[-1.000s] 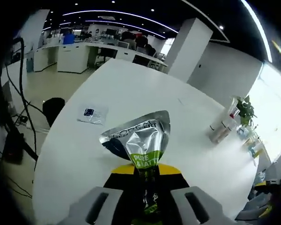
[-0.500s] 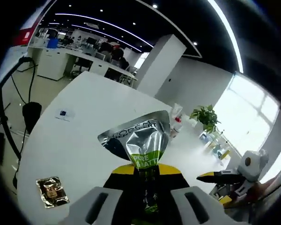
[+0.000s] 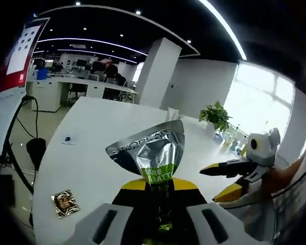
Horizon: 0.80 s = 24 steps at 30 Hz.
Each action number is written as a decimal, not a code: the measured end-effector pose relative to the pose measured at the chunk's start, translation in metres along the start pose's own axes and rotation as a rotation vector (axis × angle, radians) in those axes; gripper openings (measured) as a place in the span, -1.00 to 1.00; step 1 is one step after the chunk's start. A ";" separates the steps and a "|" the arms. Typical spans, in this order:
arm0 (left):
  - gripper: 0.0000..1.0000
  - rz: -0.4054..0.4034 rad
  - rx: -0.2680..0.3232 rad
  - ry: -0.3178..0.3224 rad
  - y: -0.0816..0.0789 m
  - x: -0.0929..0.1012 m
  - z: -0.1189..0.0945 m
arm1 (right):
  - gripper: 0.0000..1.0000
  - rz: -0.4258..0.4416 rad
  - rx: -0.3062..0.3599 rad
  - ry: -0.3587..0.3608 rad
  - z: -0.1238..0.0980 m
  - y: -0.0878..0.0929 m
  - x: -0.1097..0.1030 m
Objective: Arrange the skincare products in the storage area until every visible bottle or jar stands upright without overlapping.
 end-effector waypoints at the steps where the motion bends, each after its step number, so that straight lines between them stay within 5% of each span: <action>1: -0.71 0.017 -0.014 -0.006 0.003 0.001 -0.001 | 0.27 0.005 -0.002 0.000 0.000 0.000 0.000; 7: -0.70 0.043 -0.001 0.043 -0.002 0.011 -0.001 | 0.28 0.036 0.000 -0.047 0.003 -0.002 -0.010; 10: -0.70 0.057 -0.004 0.040 0.001 0.013 -0.005 | 0.32 0.200 0.068 -0.090 0.006 -0.012 -0.016; 14: -0.69 0.149 0.007 0.051 0.004 0.014 -0.009 | 0.34 0.270 0.123 -0.104 0.013 -0.017 -0.023; 16: -0.69 0.173 0.043 0.052 -0.001 0.017 -0.009 | 0.34 0.247 0.121 -0.112 0.018 -0.017 -0.030; 24: -0.68 0.177 0.020 0.059 0.002 0.019 -0.007 | 0.34 0.211 0.112 -0.212 0.020 -0.020 -0.047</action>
Point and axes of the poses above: the point that each gripper's makers call its tool centre point, and the gripper's own axes: z roughly forward along the fingers, x roughly to its right, y roughly out of its underside, the point moved 3 cm from there along -z, roughly backward along the fingers, and after that the axes turned 3 degrees about -x, right-handed, at the moved point
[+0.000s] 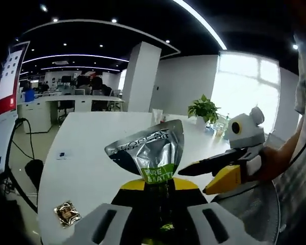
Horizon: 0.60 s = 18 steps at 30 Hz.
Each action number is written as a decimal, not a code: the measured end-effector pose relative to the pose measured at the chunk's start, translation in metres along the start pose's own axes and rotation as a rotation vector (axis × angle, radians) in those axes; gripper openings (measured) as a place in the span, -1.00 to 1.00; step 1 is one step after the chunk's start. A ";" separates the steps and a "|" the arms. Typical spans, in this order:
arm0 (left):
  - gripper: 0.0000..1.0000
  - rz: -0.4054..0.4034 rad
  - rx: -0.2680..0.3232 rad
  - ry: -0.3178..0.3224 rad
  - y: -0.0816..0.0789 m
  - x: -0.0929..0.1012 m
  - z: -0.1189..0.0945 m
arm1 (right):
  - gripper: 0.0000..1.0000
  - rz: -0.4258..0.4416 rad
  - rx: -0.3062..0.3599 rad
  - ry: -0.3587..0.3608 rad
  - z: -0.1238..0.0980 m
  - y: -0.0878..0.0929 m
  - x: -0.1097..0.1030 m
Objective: Arrange the skincare products in the storage area until every visible bottle or jar stands upright without overlapping.
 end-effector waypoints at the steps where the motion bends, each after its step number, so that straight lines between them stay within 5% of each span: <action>1: -0.68 0.000 -0.001 0.000 0.000 0.000 0.000 | 0.34 0.002 0.001 -0.008 0.001 -0.001 -0.001; 18: -0.68 0.005 0.002 0.017 0.001 0.001 0.001 | 0.22 0.016 0.015 -0.175 0.011 -0.026 -0.035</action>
Point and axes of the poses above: the point that each gripper's makers call its tool centre point, and the gripper's own axes: z roughly forward along the fingers, x roughly to its right, y roughly out of its underside, the point moved 3 cm from there along -z, roughly backward along the fingers, and after that the axes turned 3 degrees about -x, right-handed, at the moved point
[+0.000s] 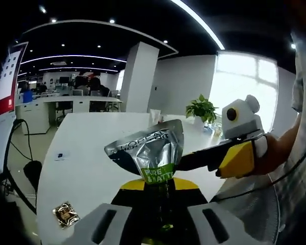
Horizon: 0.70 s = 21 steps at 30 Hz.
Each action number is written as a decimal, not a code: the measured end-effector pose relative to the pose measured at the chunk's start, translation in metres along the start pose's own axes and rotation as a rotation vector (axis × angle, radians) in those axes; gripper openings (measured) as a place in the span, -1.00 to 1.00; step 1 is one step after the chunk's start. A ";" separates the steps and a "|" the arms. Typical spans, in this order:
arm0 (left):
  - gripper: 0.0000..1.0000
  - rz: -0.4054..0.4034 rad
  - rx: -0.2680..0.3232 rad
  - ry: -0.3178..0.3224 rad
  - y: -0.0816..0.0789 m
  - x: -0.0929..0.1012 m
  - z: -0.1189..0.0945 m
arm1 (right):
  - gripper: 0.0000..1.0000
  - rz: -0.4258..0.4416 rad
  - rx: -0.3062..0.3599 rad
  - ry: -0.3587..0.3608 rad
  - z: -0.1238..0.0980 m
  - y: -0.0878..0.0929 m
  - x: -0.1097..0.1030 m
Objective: Arrange the skincare products in the storage area until every visible bottle or jar stands upright without overlapping.
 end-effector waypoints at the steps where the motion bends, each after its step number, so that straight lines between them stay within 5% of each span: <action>1: -0.68 -0.008 0.005 0.005 -0.001 0.000 0.000 | 0.22 -0.001 0.003 -0.013 0.000 -0.002 -0.003; 21: -0.68 -0.083 0.052 0.047 -0.009 0.022 0.002 | 0.07 0.009 0.002 -0.065 -0.005 -0.006 -0.014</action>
Point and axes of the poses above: the point that each gripper's makers call its tool centre point, and the gripper's own axes: z roughly forward along the fingers, x roughly to its right, y roughly out of its underside, the point moved 3 cm from there along -z, roughly backward along the fingers, and after that the axes turned 3 degrees about -x, right-handed, at the moved point
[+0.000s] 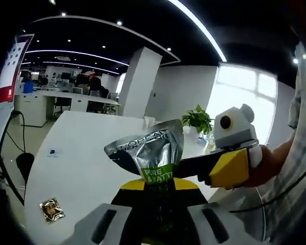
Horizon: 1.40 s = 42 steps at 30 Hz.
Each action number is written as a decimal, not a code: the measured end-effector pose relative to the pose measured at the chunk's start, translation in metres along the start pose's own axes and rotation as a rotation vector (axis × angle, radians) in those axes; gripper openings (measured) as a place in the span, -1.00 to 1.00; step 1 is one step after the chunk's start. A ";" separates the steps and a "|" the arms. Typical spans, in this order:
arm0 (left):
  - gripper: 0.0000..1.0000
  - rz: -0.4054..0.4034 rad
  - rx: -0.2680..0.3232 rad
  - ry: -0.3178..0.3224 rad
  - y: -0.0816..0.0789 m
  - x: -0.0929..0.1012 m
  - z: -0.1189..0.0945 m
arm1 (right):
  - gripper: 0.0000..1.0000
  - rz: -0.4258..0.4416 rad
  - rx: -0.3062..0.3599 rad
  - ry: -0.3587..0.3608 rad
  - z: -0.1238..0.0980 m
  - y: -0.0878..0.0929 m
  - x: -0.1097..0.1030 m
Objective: Arrange the skincare products in the storage area until every visible bottle or jar stands upright without overlapping.
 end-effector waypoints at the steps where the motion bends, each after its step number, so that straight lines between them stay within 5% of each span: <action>1: -0.68 -0.004 0.000 0.001 0.000 0.000 0.000 | 0.06 -0.002 0.000 0.004 -0.001 0.001 0.001; 12: -0.68 0.101 -0.037 0.023 0.009 0.006 0.002 | -0.04 -0.002 -0.016 0.039 -0.009 0.004 0.004; 22: -0.68 0.206 -0.075 0.040 0.017 0.015 0.004 | -0.36 0.092 -0.002 0.100 -0.020 0.006 0.016; 28: -0.67 0.248 -0.072 0.055 0.017 0.020 0.004 | -0.73 0.118 -0.002 0.160 -0.028 0.009 0.029; 35: -0.58 0.252 -0.085 0.068 0.018 0.022 0.005 | -0.81 0.128 -0.005 0.156 -0.033 0.011 0.027; 42: -0.31 0.141 -0.067 0.097 0.013 0.022 0.006 | -0.88 0.120 0.001 0.123 -0.045 0.002 0.025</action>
Point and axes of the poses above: the point that each gripper's makers call its tool centre point, and the gripper's own axes: z roughly forward along the fingers, x roughly to its right, y roughly out of its underside, the point moved 3 cm from there along -z, roughly backward along the fingers, and after that the axes turned 3 degrees about -x, right-handed, at the moved point
